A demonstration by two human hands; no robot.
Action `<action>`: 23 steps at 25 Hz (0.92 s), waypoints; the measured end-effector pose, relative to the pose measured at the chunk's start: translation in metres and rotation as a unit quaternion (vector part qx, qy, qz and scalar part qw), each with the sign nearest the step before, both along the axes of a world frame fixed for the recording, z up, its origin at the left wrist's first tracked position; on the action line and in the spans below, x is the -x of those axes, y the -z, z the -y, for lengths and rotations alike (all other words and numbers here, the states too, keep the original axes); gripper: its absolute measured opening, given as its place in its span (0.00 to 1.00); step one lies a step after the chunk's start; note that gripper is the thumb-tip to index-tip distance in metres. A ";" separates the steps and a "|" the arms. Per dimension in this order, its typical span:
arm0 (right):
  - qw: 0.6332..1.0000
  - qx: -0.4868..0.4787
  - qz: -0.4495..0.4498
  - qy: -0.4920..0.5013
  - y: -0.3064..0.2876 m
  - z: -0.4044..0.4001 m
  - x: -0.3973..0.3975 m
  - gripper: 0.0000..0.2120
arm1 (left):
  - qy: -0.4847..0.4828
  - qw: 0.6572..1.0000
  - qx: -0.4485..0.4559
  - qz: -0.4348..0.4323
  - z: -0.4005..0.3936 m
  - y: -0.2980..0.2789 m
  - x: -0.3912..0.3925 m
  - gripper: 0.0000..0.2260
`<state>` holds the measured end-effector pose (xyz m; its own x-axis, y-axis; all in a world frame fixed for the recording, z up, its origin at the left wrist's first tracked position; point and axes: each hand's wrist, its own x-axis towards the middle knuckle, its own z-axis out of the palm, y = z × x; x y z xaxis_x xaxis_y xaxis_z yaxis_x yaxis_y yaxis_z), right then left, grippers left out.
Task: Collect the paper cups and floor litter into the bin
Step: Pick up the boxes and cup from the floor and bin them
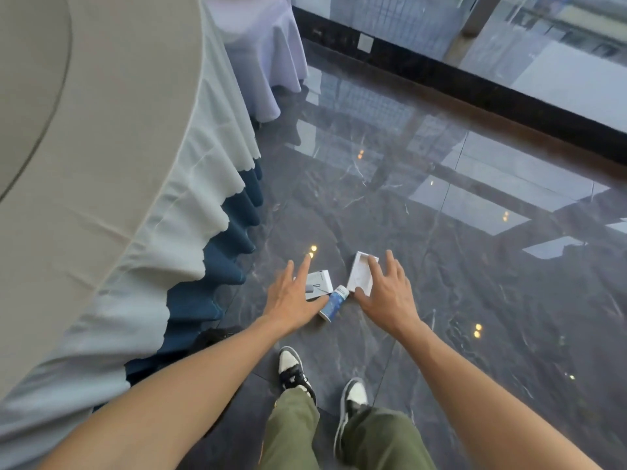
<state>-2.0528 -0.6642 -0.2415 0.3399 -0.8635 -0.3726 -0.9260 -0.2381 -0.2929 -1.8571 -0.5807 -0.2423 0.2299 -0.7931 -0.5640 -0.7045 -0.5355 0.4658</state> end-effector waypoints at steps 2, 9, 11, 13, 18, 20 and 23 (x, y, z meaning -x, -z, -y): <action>1.000 -0.013 0.009 0.005 0.030 0.015 0.007 0.35 | 0.007 1.000 -0.009 0.005 0.015 0.031 0.003 0.44; 0.999 -0.040 0.000 -0.008 0.186 0.064 0.040 0.36 | -0.001 0.998 -0.057 0.025 0.053 0.192 0.014 0.42; 0.999 -0.046 -0.006 -0.010 0.243 0.078 0.050 0.37 | 0.003 0.998 -0.056 0.028 0.067 0.247 0.021 0.42; 0.999 -0.048 0.000 -0.005 0.306 0.094 0.058 0.36 | -0.003 0.998 -0.057 0.023 0.085 0.307 0.028 0.43; 0.994 -0.070 0.068 0.059 0.451 0.126 0.057 0.33 | -0.082 0.994 -0.073 -0.008 0.111 0.449 0.038 0.38; 0.991 -0.073 0.071 0.081 0.508 0.136 0.058 0.36 | -0.033 0.996 -0.088 0.006 0.123 0.504 0.035 0.40; 0.988 -0.089 0.055 0.116 0.582 0.145 0.066 0.38 | 0.030 0.994 -0.101 0.031 0.146 0.566 0.028 0.45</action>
<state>-2.1187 -0.8088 -0.8232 0.1875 -0.8474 -0.4967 -0.9098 0.0409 -0.4131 -1.8849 -0.7269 -0.8083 0.2241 -0.6791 -0.6990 -0.7622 -0.5691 0.3085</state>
